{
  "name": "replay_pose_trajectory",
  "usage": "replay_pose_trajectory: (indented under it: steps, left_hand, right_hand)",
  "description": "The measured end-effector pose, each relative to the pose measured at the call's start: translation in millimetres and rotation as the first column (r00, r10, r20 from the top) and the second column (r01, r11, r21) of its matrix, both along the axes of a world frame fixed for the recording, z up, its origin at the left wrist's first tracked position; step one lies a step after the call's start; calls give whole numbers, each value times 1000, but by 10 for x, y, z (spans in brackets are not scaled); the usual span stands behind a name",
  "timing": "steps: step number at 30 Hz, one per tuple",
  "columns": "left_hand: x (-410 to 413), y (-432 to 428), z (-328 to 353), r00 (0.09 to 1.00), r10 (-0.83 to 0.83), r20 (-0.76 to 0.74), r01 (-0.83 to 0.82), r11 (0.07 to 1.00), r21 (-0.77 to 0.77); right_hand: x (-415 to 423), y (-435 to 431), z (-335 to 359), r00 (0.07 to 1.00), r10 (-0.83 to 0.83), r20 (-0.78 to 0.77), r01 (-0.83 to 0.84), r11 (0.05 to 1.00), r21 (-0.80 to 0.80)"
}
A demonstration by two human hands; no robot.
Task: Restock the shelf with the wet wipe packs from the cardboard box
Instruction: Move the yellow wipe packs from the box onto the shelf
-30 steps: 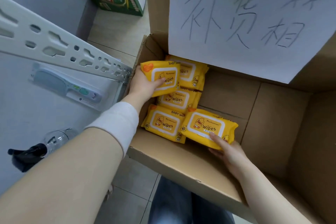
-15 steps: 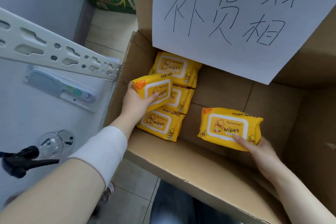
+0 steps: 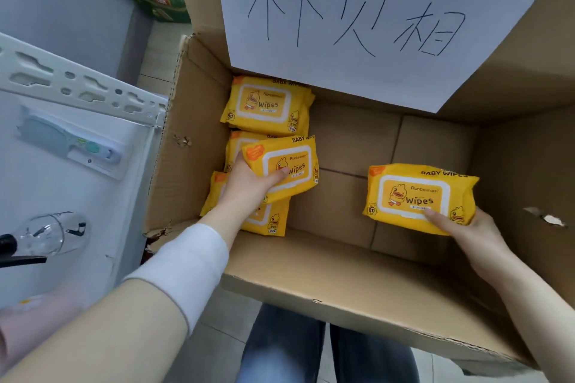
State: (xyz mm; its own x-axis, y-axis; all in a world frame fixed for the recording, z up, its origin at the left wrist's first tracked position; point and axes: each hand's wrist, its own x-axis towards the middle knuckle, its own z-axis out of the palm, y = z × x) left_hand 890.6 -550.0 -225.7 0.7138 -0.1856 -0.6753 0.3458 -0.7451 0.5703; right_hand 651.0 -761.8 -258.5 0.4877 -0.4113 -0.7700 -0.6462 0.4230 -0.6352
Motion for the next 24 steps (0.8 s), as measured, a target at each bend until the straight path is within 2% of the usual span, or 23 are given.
replay_pose_trajectory:
  steps: [5,12,16,24]
  left_hand:
    - [-132,-69,7,999,-20,-37,21,1000,11]
    - [-262,-145,-33,996,-47,-72,48,999,9]
    - [-248,-171,-6,994,-72,-81,74,997,12]
    - [-78,-166,123,996,-82,-46,80,996,-40]
  right_hand:
    - [-151,-141,79,995,97,-25,-98,995,-18]
    - [-392,-323,40,998,38,-42,-39,999,-22]
    - [-350,-271,24,994,86,-63,-83,995,57]
    - [-242,-111,-32,991,121,-52,-118,991,66]
